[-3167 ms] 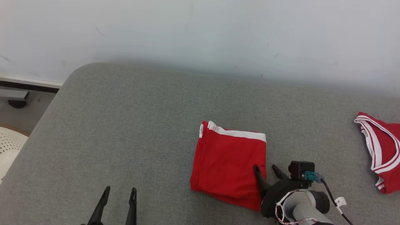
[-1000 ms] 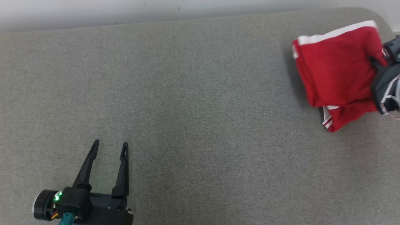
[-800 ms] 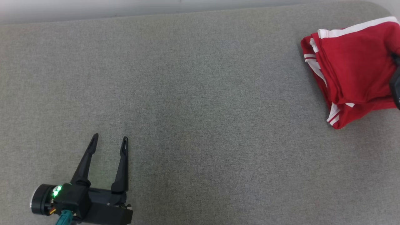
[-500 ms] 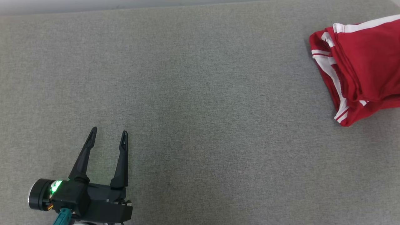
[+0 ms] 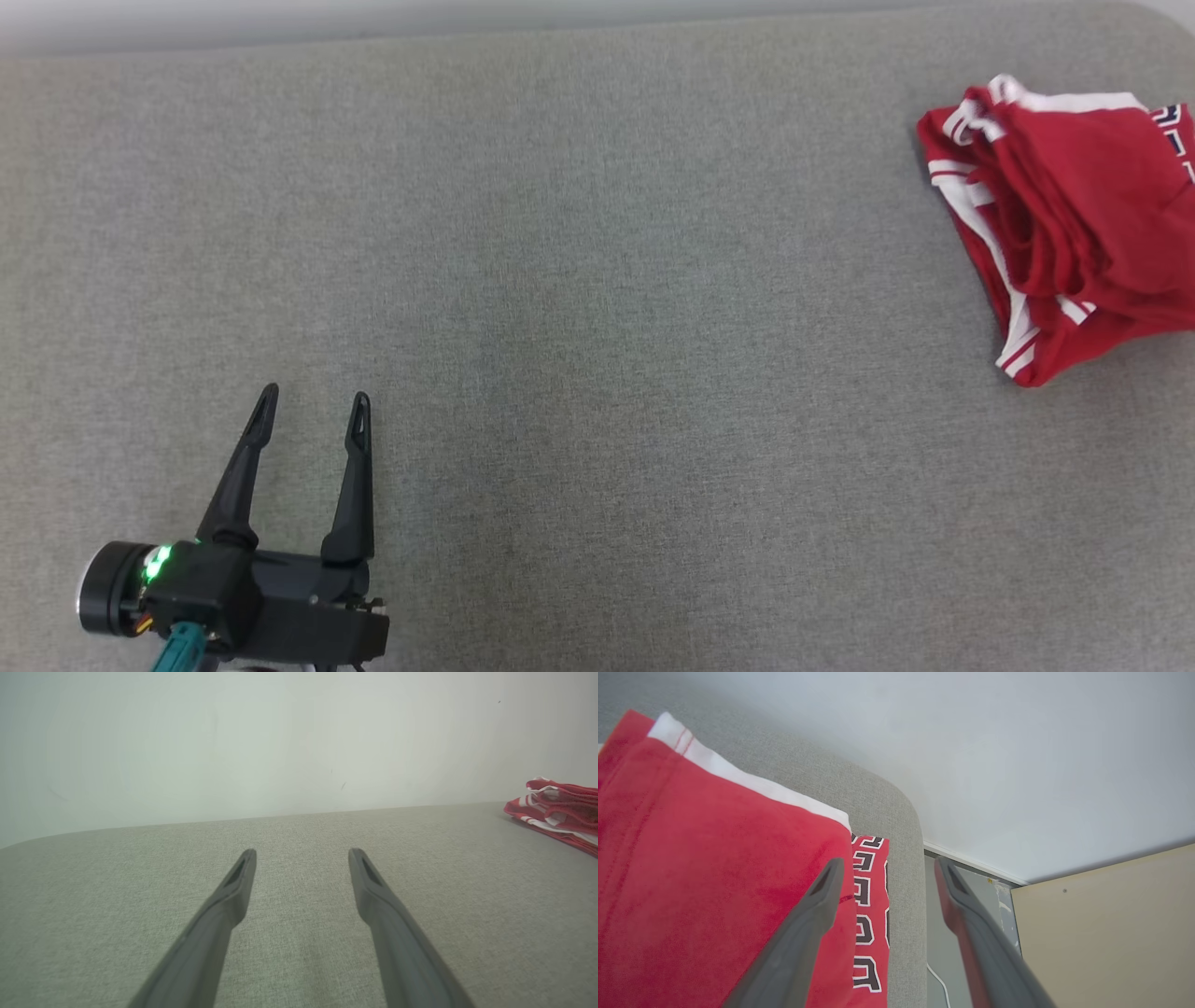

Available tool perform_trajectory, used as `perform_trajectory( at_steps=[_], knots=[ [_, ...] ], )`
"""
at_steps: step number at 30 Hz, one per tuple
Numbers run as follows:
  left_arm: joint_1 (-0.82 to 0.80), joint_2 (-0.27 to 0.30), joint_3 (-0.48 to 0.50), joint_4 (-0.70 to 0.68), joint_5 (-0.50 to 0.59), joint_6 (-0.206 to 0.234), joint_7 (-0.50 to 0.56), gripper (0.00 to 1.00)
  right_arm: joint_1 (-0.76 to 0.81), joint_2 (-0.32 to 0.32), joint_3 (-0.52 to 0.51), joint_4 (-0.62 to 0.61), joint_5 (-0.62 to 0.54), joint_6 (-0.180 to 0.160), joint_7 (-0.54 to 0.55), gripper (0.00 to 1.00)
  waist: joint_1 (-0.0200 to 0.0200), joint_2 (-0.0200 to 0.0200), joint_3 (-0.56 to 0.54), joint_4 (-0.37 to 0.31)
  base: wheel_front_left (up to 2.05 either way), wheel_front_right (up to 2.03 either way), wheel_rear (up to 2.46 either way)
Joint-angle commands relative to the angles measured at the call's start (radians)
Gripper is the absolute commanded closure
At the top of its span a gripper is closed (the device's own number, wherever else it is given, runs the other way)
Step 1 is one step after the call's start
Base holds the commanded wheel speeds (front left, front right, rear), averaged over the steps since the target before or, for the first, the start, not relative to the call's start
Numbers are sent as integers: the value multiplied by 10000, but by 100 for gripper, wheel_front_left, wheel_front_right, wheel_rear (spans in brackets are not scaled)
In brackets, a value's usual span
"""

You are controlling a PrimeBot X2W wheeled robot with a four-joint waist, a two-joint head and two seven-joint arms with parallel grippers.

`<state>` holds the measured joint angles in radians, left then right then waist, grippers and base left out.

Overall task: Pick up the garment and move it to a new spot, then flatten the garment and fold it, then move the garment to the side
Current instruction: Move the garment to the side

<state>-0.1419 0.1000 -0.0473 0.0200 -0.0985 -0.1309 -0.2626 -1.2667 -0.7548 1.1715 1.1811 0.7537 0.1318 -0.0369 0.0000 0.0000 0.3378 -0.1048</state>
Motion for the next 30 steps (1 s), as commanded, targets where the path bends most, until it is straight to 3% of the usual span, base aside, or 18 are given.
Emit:
perform_trajectory(
  at_steps=[1, 8, 15, 19, 22, 26, 27, 30],
  knots=[
    [195, -52, 56, 55, 3, 10, -27, 0, 79, 168, -72, 39, 74, -24, -247, 0, 0, 0, -240, 4, 0, 0, 0],
    [692, -193, 175, 278, -51, 11, -27, 0, 952, 860, -910, -191, 1221, -25, -1679, 0, 0, 0, -1030, 14, 0, 0, 0],
    [1167, -270, 453, 470, -118, 11, -27, 0, 1965, 1476, -1921, -702, 1800, -25, -2286, 0, 0, 0, -1813, 153, 0, 0, 0],
    [1435, -346, 522, 497, -70, 10, -27, 0, 2965, 1547, -3646, -1790, 1056, -25, -2276, 0, 0, 0, -2132, 240, 0, 0, 0],
    [1596, -367, 567, 483, -61, 10, -27, 0, 4131, 1791, -5554, -2925, -1, -25, -2280, 0, 0, 0, -2327, 323, 0, 0, 0],
    [1655, -405, 620, 488, -22, 11, -27, 0, 6307, 2595, -8163, -4682, -1650, -25, -2281, 0, 0, 0, -2472, 446, 0, 0, 0],
    [1655, -405, 620, 488, -22, 11, -27, 0, 6307, 2595, -8163, -4682, -1650, -25, -2281, 0, 0, 0, -2472, 446, 0, 0, 0],
    [1675, -434, 597, 501, 1, 11, -27, 0, 7814, 3442, -9608, -6135, -2833, -25, -2283, 0, 0, 0, -2584, 556, 0, 0, 0]
  ],
)
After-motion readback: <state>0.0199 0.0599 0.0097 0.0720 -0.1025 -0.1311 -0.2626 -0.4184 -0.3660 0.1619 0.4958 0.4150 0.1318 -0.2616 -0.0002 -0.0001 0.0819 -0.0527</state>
